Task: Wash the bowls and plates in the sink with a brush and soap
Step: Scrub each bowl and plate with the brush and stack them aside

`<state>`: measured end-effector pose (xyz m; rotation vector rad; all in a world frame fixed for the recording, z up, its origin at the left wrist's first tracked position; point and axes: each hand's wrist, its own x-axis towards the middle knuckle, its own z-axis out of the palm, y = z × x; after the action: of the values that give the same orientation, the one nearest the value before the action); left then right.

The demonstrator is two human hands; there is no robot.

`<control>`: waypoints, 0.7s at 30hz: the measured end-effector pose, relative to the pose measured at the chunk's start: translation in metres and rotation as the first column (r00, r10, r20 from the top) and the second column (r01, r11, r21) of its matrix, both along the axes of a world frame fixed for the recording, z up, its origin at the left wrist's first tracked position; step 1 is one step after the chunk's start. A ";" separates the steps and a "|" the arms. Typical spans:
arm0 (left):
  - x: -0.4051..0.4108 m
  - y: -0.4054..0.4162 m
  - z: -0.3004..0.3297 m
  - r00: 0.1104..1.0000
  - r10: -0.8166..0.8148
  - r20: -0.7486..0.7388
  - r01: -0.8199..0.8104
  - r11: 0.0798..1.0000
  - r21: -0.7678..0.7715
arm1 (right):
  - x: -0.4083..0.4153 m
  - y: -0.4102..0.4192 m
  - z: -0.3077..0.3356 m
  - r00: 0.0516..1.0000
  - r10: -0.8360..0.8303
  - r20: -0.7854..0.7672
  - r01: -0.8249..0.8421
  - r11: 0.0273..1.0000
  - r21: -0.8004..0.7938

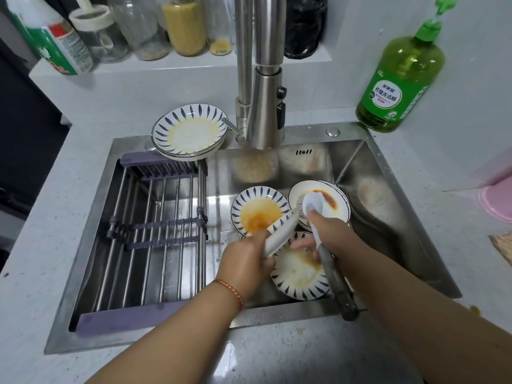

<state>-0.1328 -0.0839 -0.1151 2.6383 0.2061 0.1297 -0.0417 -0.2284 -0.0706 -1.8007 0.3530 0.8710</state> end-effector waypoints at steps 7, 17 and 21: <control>0.004 0.015 0.003 0.954 0.261 -0.148 -0.297 0.889 -0.349 | 0.006 -0.016 0.004 0.867 0.444 0.225 -0.388 0.886 -0.253; 0.012 0.021 0.007 0.949 0.270 -0.165 -0.313 0.728 -0.610 | -0.024 0.015 0.031 0.573 0.764 0.296 -0.681 0.645 -0.347; 0.009 0.022 0.011 0.949 0.273 -0.157 -0.309 0.716 -0.626 | 0.006 0.002 0.034 0.781 0.606 0.153 -0.519 0.766 -0.380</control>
<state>-0.1239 -0.0622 -0.1041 1.8967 0.5794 0.0722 -0.0361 -0.2259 -0.0371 -2.3581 -0.2762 1.0006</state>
